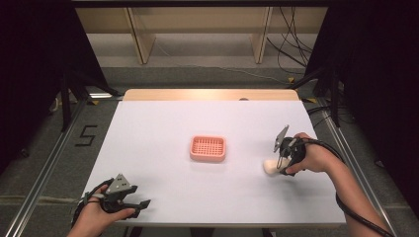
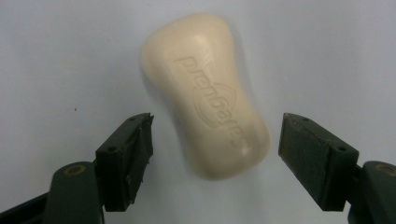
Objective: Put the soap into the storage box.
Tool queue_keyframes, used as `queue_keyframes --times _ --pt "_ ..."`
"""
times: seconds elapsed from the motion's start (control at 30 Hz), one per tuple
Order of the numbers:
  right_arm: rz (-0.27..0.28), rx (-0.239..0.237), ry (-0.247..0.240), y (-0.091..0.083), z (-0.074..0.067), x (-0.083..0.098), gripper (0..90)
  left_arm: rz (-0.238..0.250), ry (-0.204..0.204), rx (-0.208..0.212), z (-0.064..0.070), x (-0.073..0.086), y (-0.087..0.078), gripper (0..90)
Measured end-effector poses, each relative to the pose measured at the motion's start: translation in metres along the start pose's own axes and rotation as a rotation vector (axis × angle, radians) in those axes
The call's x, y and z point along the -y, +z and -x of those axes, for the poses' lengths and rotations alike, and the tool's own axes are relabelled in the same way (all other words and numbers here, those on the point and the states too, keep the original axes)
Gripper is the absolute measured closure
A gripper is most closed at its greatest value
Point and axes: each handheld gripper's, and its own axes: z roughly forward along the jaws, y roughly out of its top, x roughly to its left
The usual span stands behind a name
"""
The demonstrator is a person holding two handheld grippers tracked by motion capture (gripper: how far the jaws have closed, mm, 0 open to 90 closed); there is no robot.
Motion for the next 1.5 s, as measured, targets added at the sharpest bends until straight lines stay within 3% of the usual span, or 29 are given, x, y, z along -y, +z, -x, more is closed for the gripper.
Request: queue_keyframes --times 0.13,0.17,0.4,0.43,0.47,0.97,1.03,1.33,1.37,1.43,1.47,1.5 --pt "-0.017 0.002 0.005 0.004 -0.001 -0.004 26.8 0.003 0.000 -0.009 0.000 0.000 0.001 29.6" --pt "-0.019 -0.005 -0.026 0.007 0.001 -0.006 26.8 -0.003 0.002 0.000 0.000 0.000 0.000 29.6" --pt "-0.046 -0.029 -0.053 0.013 0.002 -0.011 27.0 -0.002 -0.001 -0.001 0.000 0.000 0.000 29.6" --pt "-0.051 -0.020 -0.057 0.015 0.002 -0.012 27.2 -0.003 0.021 -0.003 -0.002 0.000 0.000 29.6" --pt "-0.054 -0.034 -0.060 0.015 0.002 -0.013 27.4 -0.002 -0.005 0.000 0.000 0.000 0.000 29.6" --pt "-0.092 -0.056 -0.113 0.025 0.005 -0.021 32.9 -0.004 0.004 0.001 0.000 0.000 0.000 29.6" --pt "-0.095 -0.062 -0.105 0.026 0.005 -0.021 37.7 -0.002 0.012 -0.007 -0.001 0.000 0.000 29.6" --pt "-0.099 -0.082 -0.101 0.029 0.005 -0.022 44.3 -0.005 0.006 0.001 0.000 0.000 0.000 29.6" --pt "-0.098 -0.086 -0.095 0.030 0.005 -0.022 45.9 -0.009 0.031 -0.006 -0.002 -0.001 0.000 29.6" --pt "-0.100 -0.087 -0.090 0.030 0.004 -0.022 46.5 -0.005 0.040 -0.014 -0.002 -0.001 0.000 29.6" --pt "-0.101 -0.087 -0.084 0.030 0.004 -0.022 47.5 -0.007 0.033 -0.006 -0.002 -0.001 0.000 29.6" --pt "-0.100 -0.092 -0.081 0.030 0.004 -0.022 48.2 -0.004 -0.002 0.003 0.000 0.000 0.000 29.6"
